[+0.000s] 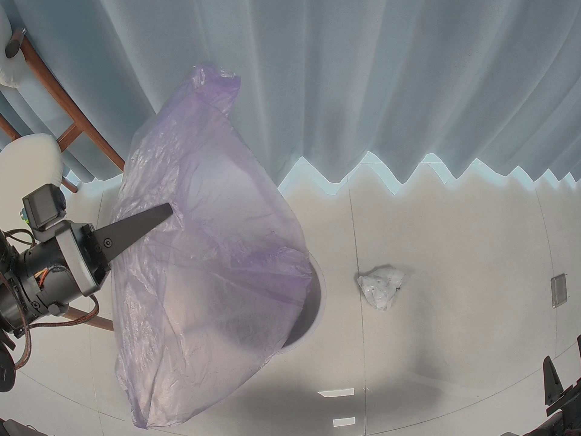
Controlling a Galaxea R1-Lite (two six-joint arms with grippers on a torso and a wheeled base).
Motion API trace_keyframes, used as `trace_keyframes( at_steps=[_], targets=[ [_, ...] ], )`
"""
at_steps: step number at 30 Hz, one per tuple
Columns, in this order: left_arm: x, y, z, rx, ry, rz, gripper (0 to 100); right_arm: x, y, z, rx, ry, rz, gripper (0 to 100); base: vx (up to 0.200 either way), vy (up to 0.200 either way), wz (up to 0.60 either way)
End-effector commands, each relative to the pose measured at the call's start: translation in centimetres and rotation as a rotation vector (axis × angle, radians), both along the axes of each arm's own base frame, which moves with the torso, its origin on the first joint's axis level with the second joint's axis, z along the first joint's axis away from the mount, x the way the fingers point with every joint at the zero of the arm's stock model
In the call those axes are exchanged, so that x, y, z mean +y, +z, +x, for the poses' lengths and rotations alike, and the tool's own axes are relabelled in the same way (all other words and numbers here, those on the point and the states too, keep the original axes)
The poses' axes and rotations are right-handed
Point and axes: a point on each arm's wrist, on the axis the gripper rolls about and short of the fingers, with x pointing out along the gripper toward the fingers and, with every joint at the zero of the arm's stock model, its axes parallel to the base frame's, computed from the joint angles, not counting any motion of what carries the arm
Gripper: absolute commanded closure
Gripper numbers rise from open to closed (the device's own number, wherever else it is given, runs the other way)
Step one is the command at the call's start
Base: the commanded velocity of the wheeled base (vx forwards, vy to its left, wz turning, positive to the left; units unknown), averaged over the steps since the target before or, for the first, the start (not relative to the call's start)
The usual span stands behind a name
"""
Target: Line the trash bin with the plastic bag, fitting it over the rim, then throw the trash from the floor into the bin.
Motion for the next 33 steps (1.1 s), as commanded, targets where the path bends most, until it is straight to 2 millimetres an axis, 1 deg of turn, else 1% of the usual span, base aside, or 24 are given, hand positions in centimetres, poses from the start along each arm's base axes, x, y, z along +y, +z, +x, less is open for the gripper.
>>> trace_keyframes(
  at_steps=[1, 11, 17, 26, 29, 33],
  targets=[
    [0.4, 0.4, -0.7, -0.025, 0.004, -0.009, 100, 0.0, -0.5, 0.0, -0.002, 0.000, 0.000, 0, 0.000, 0.000, 0.00],
    [0.2, -0.6, -0.8, 0.014, -0.012, 0.006, 100, 0.0, -0.5, 0.0, -0.002, 0.000, 0.000, 0, 0.000, 0.000, 0.00],
    [0.2, -0.7, -0.8, 0.017, -0.012, 0.007, 100, 0.0, -0.5, 0.0, -0.002, 0.000, 0.000, 0, 0.000, 0.000, 0.00],
    [-0.5, -2.6, 0.0, 0.073, -0.029, 0.057, 100, 0.0, -0.5, 0.0, -0.002, 0.000, 0.000, 0, 0.000, 0.000, 0.00],
    [-0.8, -2.9, -0.2, 0.072, -0.045, 0.071, 100, 0.0, -0.5, 0.0, -0.002, 0.000, 0.000, 0, 0.000, 0.000, 0.00],
    [-1.0, -3.2, 0.1, 0.085, -0.051, 0.079, 100, 0.0, -0.5, 0.0, -0.002, 0.000, 0.000, 0, 0.000, 0.000, 0.00]
  ],
)
